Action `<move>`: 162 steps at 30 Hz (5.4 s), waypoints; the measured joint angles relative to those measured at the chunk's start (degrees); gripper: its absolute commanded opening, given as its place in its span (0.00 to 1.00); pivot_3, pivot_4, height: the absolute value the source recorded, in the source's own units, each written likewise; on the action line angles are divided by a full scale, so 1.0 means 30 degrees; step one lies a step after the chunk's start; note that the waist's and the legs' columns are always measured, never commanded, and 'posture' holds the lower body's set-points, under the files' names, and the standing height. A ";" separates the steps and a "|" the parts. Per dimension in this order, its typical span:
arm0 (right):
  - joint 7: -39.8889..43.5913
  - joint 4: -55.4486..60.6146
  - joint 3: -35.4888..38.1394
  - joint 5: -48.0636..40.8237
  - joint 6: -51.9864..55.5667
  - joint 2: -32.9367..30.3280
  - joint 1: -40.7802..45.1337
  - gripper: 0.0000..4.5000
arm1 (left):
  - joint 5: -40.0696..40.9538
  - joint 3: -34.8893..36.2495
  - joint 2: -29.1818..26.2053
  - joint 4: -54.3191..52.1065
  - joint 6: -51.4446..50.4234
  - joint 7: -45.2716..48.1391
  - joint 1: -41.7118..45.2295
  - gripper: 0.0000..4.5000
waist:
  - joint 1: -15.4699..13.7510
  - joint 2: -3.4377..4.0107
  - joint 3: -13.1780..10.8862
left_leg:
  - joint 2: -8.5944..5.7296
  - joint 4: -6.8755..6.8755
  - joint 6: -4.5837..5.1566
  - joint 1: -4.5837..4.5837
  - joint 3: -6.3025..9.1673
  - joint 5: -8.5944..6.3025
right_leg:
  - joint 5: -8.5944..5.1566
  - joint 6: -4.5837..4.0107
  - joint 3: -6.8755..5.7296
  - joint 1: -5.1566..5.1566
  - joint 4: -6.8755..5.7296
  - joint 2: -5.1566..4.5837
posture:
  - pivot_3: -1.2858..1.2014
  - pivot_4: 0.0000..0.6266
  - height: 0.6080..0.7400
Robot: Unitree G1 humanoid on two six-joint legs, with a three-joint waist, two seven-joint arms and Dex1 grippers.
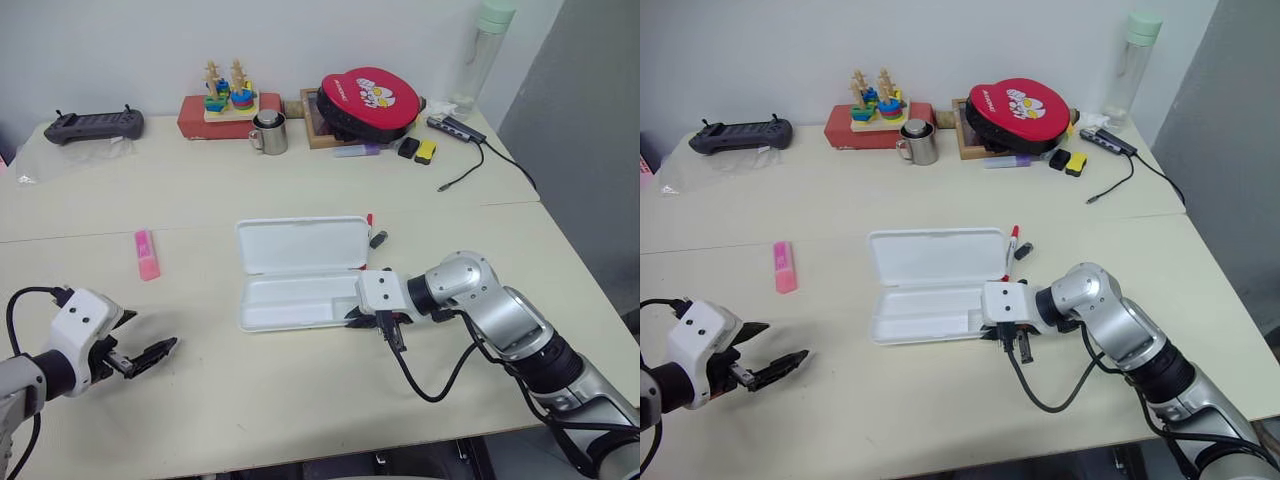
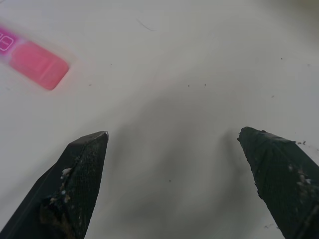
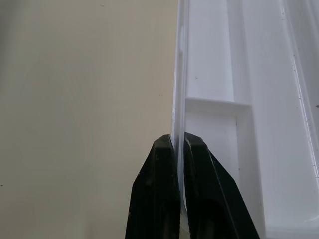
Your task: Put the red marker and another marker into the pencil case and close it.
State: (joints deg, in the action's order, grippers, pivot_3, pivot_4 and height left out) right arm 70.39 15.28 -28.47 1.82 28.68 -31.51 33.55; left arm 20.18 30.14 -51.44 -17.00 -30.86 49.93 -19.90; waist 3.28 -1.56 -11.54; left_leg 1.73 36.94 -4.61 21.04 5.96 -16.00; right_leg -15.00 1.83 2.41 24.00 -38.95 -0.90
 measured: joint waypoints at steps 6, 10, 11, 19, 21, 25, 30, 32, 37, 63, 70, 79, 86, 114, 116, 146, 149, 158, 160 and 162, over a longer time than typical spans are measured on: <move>-0.0686 0.0851 -0.0667 0.0436 0.0135 -0.0496 -0.1160 0.00 | -0.0302 -0.0642 -0.1406 0.1461 0.0269 0.1123 0.1305 1.00 | -0.0025 -0.0003 0.0002 | -0.0001 0.0000 0.0000 0.0003 -0.0028 0.0000 | -0.0007 0.0002 0.0017 0.0000 0.0008 -0.0001 | 0.52 0.24 1.00; -0.0701 0.1746 -0.0667 0.0428 0.0173 -0.1317 -0.1717 0.00 | -0.0515 -0.1534 -0.1815 0.2378 0.0560 0.1579 0.2355 1.00 | -0.0022 -0.0007 0.0004 | 0.0001 -0.0004 0.0000 0.0002 -0.0006 0.0000 | -0.0013 0.0012 0.0000 0.0002 0.0003 0.0002 | 0.52 0.24 1.00; -0.0715 0.1873 -0.0672 0.0426 0.0228 -0.1385 -0.1869 0.00 | -0.0585 -0.1723 -0.1901 0.2641 0.0661 0.1651 0.2615 1.00 | -0.0021 -0.0007 0.0004 | 0.0001 -0.0004 0.0000 0.0003 -0.0004 0.0000 | -0.0014 0.0014 -0.0001 0.0002 0.0002 0.0002 | 0.52 0.24 1.00; -0.0896 0.2322 -0.0939 0.0575 -0.0003 -0.1816 -0.2451 0.15 | -0.0887 -0.2512 -0.2042 0.3321 0.0944 0.1943 0.3710 1.00 | -0.0014 -0.0009 0.0005 | 0.0002 0.0000 0.0001 0.0002 -0.0012 0.0000 | -0.0014 0.0014 0.0006 0.0003 -0.0002 0.0002 | 0.52 0.24 1.00; -0.1000 0.2252 -0.1339 0.0742 -0.0306 -0.1823 -0.2485 0.26 | -0.0932 -0.2512 -0.2042 0.3398 0.0975 0.1943 0.3809 1.00 | -0.0013 -0.0009 0.0005 | 0.0002 0.0000 0.0001 0.0002 -0.0016 0.0000 | -0.0015 0.0015 0.0007 0.0003 -0.0002 0.0002 | 0.52 0.24 1.00; -0.1160 0.2252 -0.1431 0.0814 -0.0466 -0.1803 -0.2496 0.49 | -0.1021 -0.2512 -0.2040 0.3468 0.1034 0.1942 0.3813 1.00 | -0.0015 -0.0011 0.0006 | 0.0002 0.0004 0.0001 0.0002 -0.0015 0.0000 | -0.0017 0.0019 0.0008 0.0000 -0.0001 0.0002 | 0.52 0.24 1.00; -0.0956 0.2325 -0.1160 -0.0026 0.0311 -0.1558 -0.2005 0.77 | -0.1148 -0.2513 -0.1984 0.3538 0.1301 0.1913 0.3828 1.00 | -0.0013 -0.0007 0.0004 | 0.0001 0.0007 0.0001 0.0001 -0.0016 0.0000 | -0.0015 0.0017 0.0009 0.0001 -0.0007 0.0002 | 0.52 0.24 1.00; -0.0737 0.2601 -0.0434 -0.0760 0.1022 -0.1653 -0.1475 0.88 | -0.1155 -0.2526 -0.1871 0.3594 0.1346 0.1897 0.3875 1.00 | -0.0020 -0.0007 0.0004 | 0.0002 0.0010 0.0001 0.0002 -0.0014 0.0000 | -0.0013 0.0014 0.0009 -0.0002 -0.0006 0.0002 | 0.52 0.24 1.00; 0.0172 0.3712 0.1563 -0.3229 0.3019 -0.2400 -0.0271 0.99 | -0.1172 -0.2835 -0.1380 0.3751 0.1455 0.1683 0.4131 1.00 | -0.0024 -0.0015 0.0009 | 0.0003 0.0005 0.0001 0.0004 0.0010 0.0000 | 0.0001 -0.0010 -0.0010 -0.0004 -0.0005 0.0002 | 0.52 0.24 1.00; -0.2230 -0.7069 0.5050 -0.4582 0.2676 -0.2048 0.7484 0.99 | 0.3095 0.1175 -0.2938 -0.2537 -0.2417 0.4215 0.1672 1.00 | 0.0123 0.0015 -0.0017 | 0.0005 -0.0002 0.0003 0.0024 -0.0061 -0.0001 | 0.0007 -0.0019 0.0035 0.0032 -0.0002 0.0000 | 0.52 0.24 1.00; -0.3630 -1.0512 0.3410 -0.2588 0.0784 0.0615 0.7902 0.99 | 0.4444 0.1322 -0.3963 -0.3764 -0.2835 0.4299 0.4682 1.00 | 0.0053 0.0039 -0.0031 | -0.0002 0.0003 0.0003 0.0039 -0.0071 -0.0001 | 0.0008 -0.0017 0.0054 0.0035 -0.0003 -0.0002 | 0.52 0.24 1.00; -0.5055 -1.7643 0.2433 0.0001 -0.1577 0.3077 1.0420 0.99 | 0.4885 0.0658 -0.4130 -0.4255 -0.3371 0.3436 0.6015 1.00 | 0.0166 0.0042 -0.0033 | 0.0002 -0.0015 0.0004 0.0047 -0.0063 -0.0002 | 0.0006 -0.0013 0.0042 0.0050 0.0001 0.0000 | 0.52 0.24 1.00; -0.5687 -2.1372 0.2315 0.1333 -0.1461 0.4197 1.1949 0.99 | 0.4677 0.0530 -0.3999 -0.4442 -0.3361 0.3057 0.5548 1.00 | 0.0357 0.0046 -0.0035 | 0.0002 -0.0013 0.0004 0.0051 -0.0052 -0.0001 | 0.0006 -0.0013 0.0038 0.0052 -0.0008 0.0001 | 0.52 0.24 1.00; -0.8914 -2.1003 0.5364 0.0287 0.7538 0.6879 1.2378 0.99 | 0.4455 0.0009 -0.3241 -0.4900 -0.3197 0.1912 0.5238 1.00 | 0.0503 0.0050 -0.0037 | 0.0001 -0.0012 0.0005 0.0058 -0.0038 -0.0002 | 0.0007 -0.0013 0.0032 0.0054 -0.0015 0.0003 | 0.52 0.24 1.00; -0.8928 -2.1003 0.5363 0.0284 0.7741 0.6875 1.2377 0.99 | 0.4473 -0.0008 -0.3193 -0.4903 -0.3199 0.1894 0.5237 1.00 | 0.0504 0.0050 -0.0037 | 0.0001 -0.0012 0.0005 0.0059 -0.0038 -0.0002 | 0.0007 -0.0013 0.0032 0.0054 -0.0015 0.0003 | 0.52 0.24 1.00; -0.8491 -1.9764 0.4459 0.0462 0.7358 0.7234 1.1772 0.01 | 0.4567 -0.1090 -0.3032 -0.4911 -0.3233 0.1041 0.6082 1.00 | 0.0515 0.0045 -0.0033 | 0.0001 -0.0005 0.0005 0.0044 -0.0033 -0.0001 | 0.0007 -0.0013 0.0032 0.0041 -0.0026 0.0007 | 0.52 0.24 1.00; -0.8511 -1.9764 0.4464 0.0460 0.7347 0.7282 1.1772 0.01 | 0.4574 -0.1111 -0.3032 -0.4911 -0.3238 0.1019 0.6168 1.00 | 0.0514 0.0045 -0.0033 | 0.0001 -0.0006 0.0005 0.0042 -0.0033 -0.0001 | 0.0007 -0.0014 0.0032 0.0042 -0.0026 0.0007 | 0.52 0.24 1.00; -0.9722 -1.9720 0.5229 0.0263 0.7018 0.7682 1.1747 0.15 | 0.4553 -0.1169 -0.2967 -0.4911 -0.3238 0.0776 0.6168 1.00 | 0.0511 0.0047 -0.0034 | 0.0001 -0.0006 0.0004 0.0060 -0.0030 -0.0002 | 0.0007 -0.0013 0.0029 0.0049 -0.0019 0.0006 | 0.52 0.24 1.00; -1.0231 -1.9555 0.5801 -0.0061 0.7462 0.7698 1.1896 0.27 | 0.4556 -0.1169 -0.2946 -0.4911 -0.3245 0.0694 0.6157 1.00 | 0.0508 0.0047 -0.0035 | 0.0001 -0.0008 0.0005 0.0063 -0.0027 -0.0001 | 0.0007 -0.0013 0.0028 0.0053 -0.0019 0.0006 | 0.52 0.24 1.00; -1.0576 -1.9170 0.6106 -0.0314 0.8078 0.7749 1.2112 0.39 | 0.4557 -0.1169 -0.2944 -0.4911 -0.3248 0.0667 0.6146 1.00 | 0.0510 0.0048 -0.0035 | 0.0001 -0.0010 0.0005 0.0062 -0.0024 -0.0002 | 0.0007 -0.0013 0.0026 0.0054 -0.0020 0.0007 | 0.52 0.24 1.00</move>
State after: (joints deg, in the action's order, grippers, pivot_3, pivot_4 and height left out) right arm 38.66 -42.23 -10.15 0.87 52.92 -8.26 69.89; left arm 33.85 26.63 -60.28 -31.73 -40.61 51.93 -1.46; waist 4.81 -1.41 -11.64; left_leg 1.73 36.91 -4.60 21.23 5.88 -16.00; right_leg -14.98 1.79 2.49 24.16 -39.01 -0.88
